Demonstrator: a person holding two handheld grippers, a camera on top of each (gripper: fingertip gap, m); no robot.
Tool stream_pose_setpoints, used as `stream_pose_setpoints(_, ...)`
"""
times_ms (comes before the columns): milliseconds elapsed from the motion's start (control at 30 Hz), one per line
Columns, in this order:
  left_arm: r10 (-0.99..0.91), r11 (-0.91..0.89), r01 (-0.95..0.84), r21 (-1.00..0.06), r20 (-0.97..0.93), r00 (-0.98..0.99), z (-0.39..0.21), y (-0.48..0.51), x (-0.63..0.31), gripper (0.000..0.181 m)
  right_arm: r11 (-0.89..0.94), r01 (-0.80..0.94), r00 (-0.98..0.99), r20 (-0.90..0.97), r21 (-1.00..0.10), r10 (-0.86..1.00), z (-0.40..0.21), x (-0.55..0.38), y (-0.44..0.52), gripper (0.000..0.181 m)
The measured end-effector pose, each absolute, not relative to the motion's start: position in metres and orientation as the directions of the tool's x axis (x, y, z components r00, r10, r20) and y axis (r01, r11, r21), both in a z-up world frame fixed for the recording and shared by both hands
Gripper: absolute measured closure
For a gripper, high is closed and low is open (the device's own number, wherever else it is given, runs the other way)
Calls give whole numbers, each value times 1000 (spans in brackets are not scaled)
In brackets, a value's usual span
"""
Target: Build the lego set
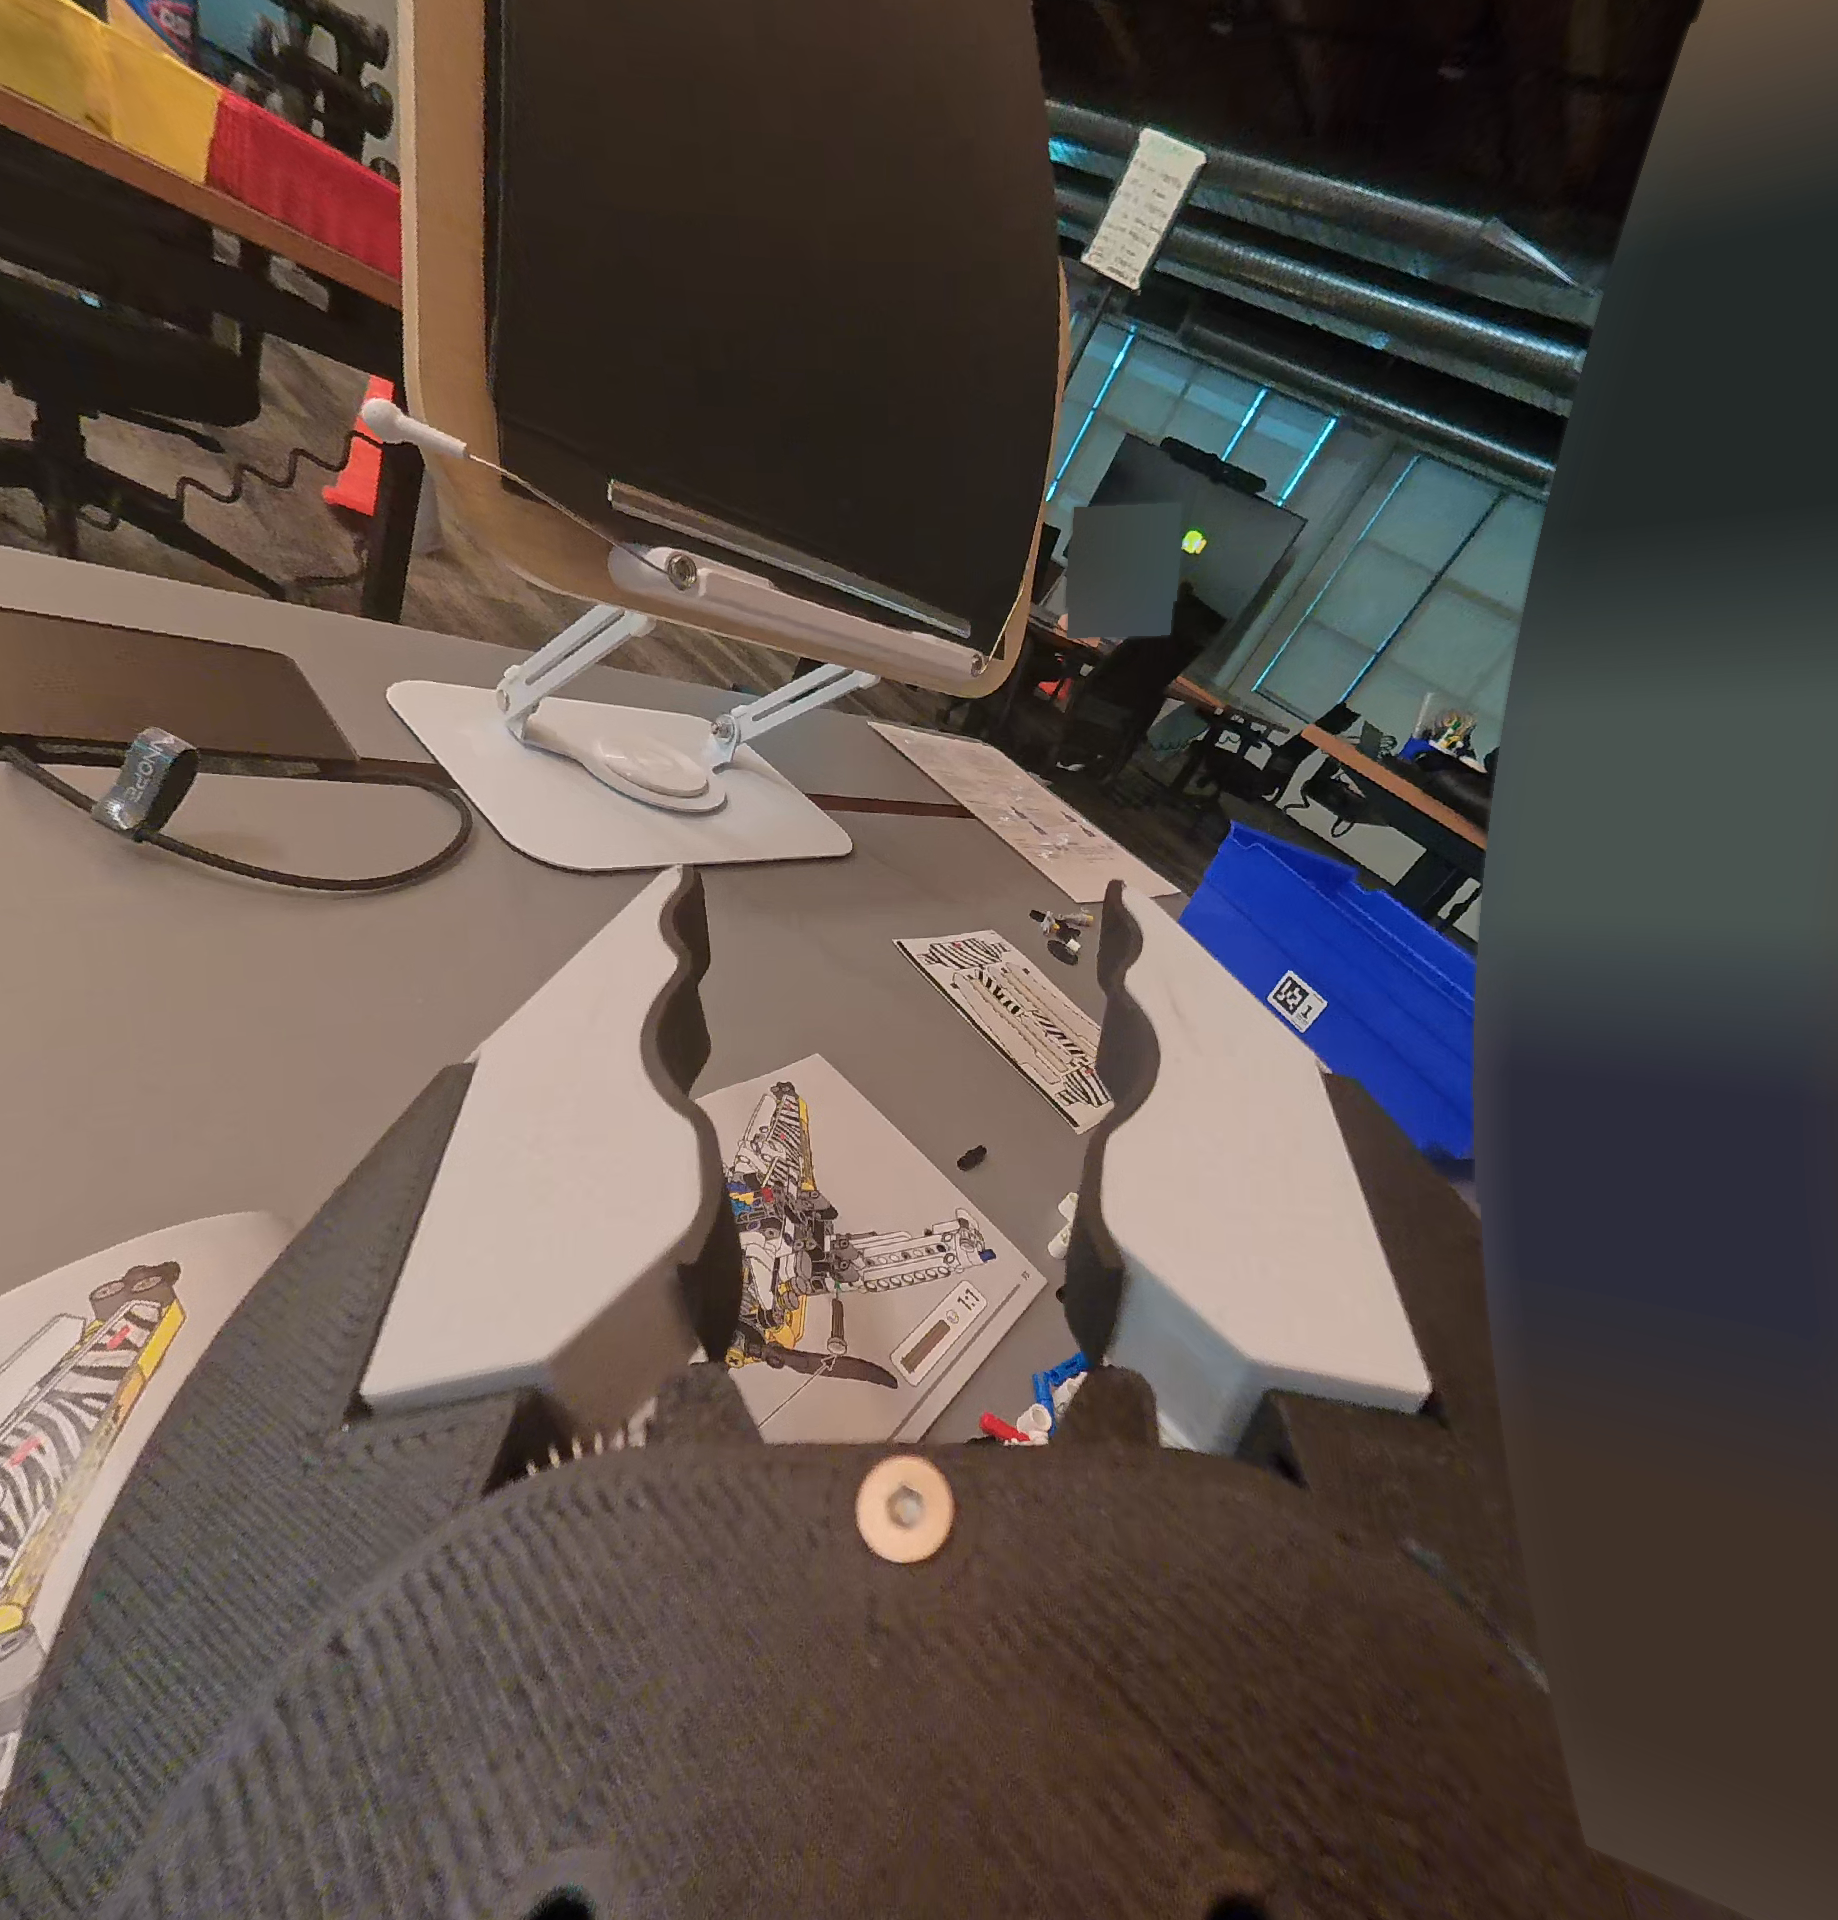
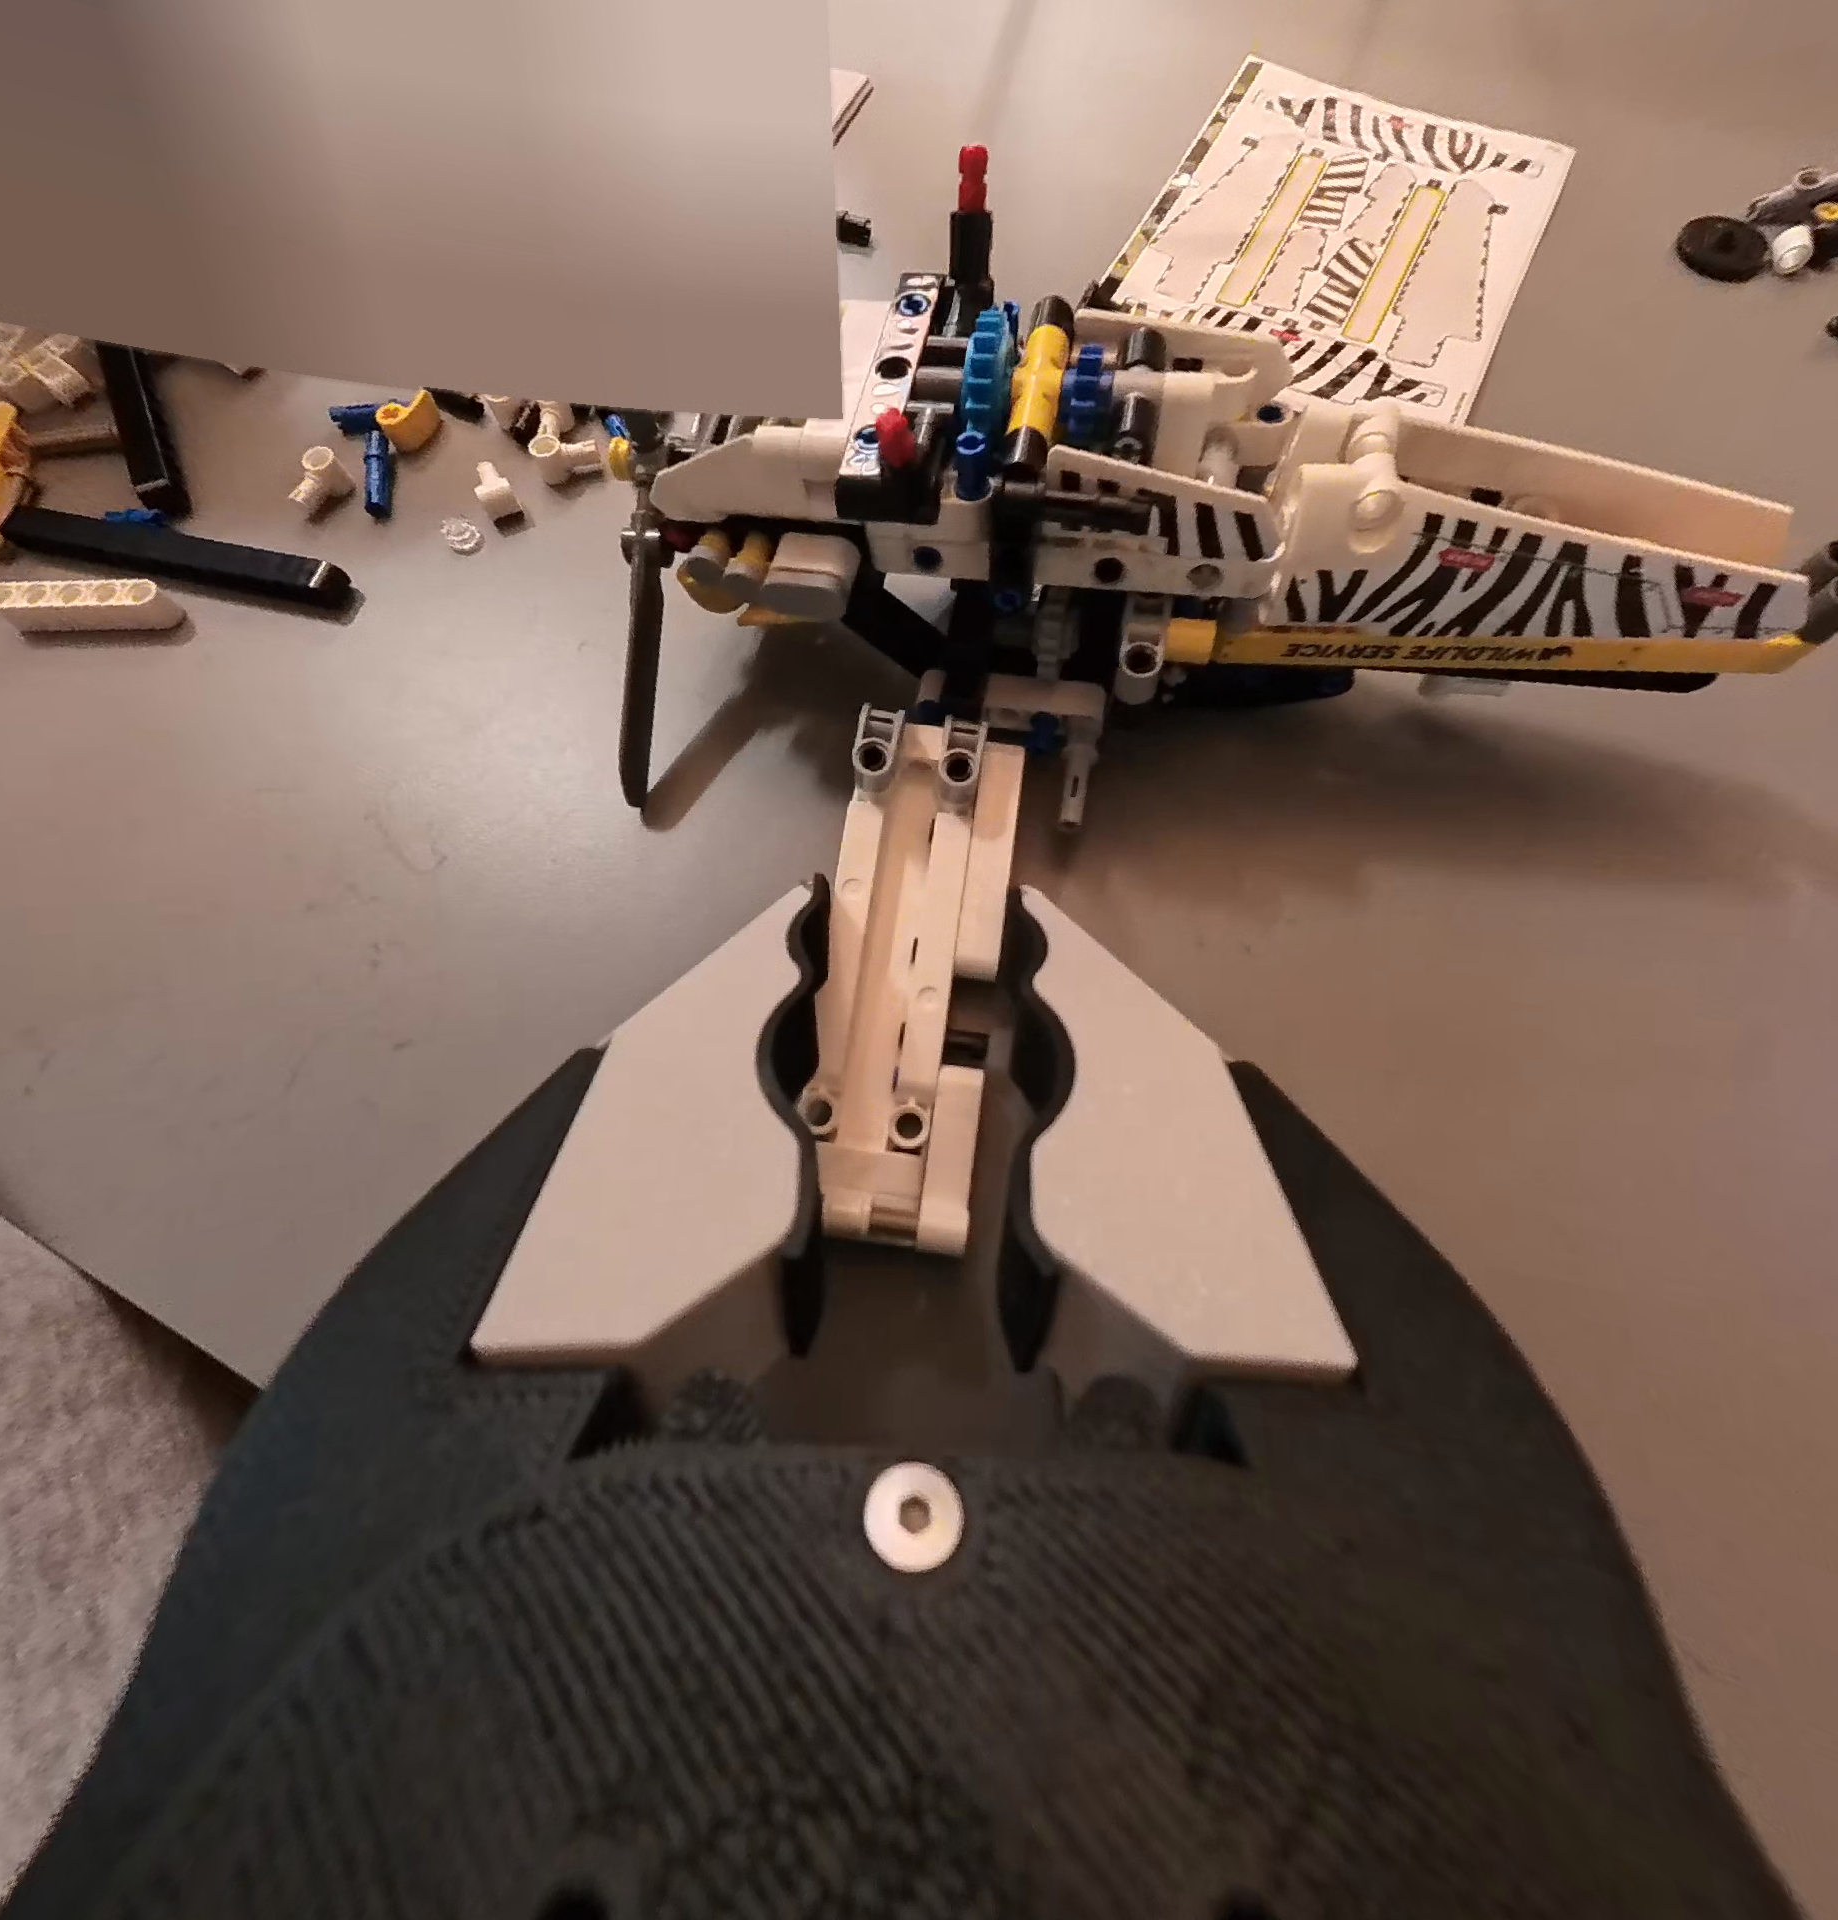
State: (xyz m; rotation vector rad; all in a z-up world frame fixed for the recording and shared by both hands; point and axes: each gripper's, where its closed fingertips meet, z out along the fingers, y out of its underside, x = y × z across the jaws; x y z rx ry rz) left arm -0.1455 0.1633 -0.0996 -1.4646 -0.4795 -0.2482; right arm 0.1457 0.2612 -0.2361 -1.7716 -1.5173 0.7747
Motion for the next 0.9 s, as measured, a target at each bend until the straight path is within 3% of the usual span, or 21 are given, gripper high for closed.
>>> stream_pose_setpoints(900, 138, 146, 426, -893, 445, 885, -92, 158, -150, 108, -68, 594, 138, 18, -801, 990, -236, 146, 260, 149)
